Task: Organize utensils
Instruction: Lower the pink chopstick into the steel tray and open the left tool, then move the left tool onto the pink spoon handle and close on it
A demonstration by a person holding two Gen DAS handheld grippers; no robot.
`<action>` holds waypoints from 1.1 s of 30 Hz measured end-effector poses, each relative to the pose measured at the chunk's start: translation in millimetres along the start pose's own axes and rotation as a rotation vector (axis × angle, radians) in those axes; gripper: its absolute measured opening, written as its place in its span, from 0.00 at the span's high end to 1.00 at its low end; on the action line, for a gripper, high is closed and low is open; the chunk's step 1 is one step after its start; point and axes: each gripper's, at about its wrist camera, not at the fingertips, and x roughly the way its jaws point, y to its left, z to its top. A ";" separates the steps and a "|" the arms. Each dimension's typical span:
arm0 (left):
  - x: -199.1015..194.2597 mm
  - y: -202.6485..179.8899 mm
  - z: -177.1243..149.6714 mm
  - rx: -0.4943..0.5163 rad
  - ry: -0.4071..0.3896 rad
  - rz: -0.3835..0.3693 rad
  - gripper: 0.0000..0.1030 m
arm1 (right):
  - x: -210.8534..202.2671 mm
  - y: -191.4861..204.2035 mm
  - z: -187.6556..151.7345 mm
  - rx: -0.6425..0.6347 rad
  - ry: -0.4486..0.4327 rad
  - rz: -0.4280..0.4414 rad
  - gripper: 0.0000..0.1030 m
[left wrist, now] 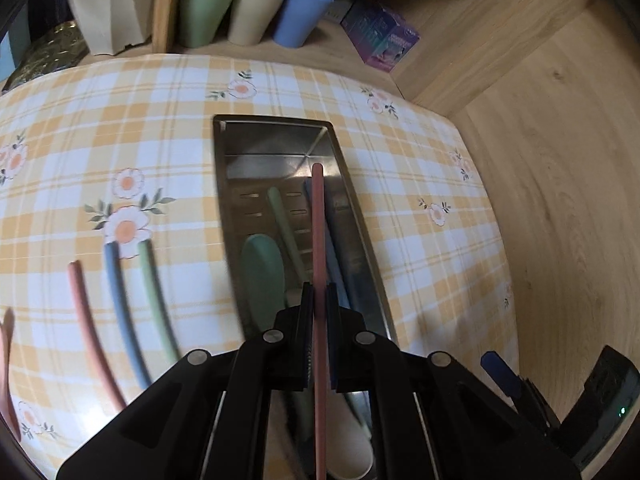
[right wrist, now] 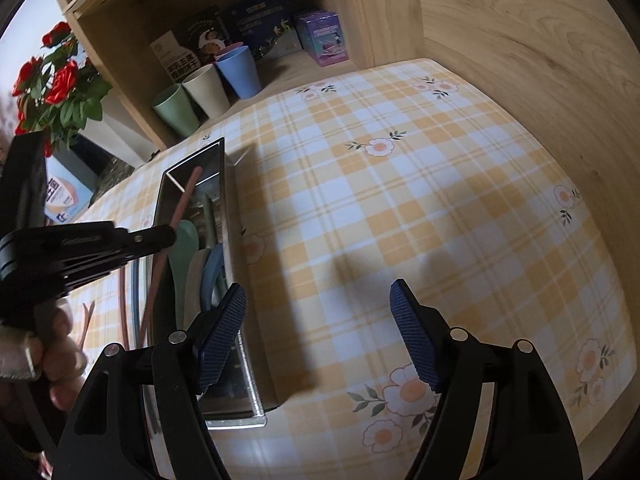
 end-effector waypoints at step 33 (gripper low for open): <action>-117.7 68.5 -22.0 0.291 -0.117 -0.044 0.86 | -12.4 45.2 -22.7 0.019 -0.005 0.056 0.31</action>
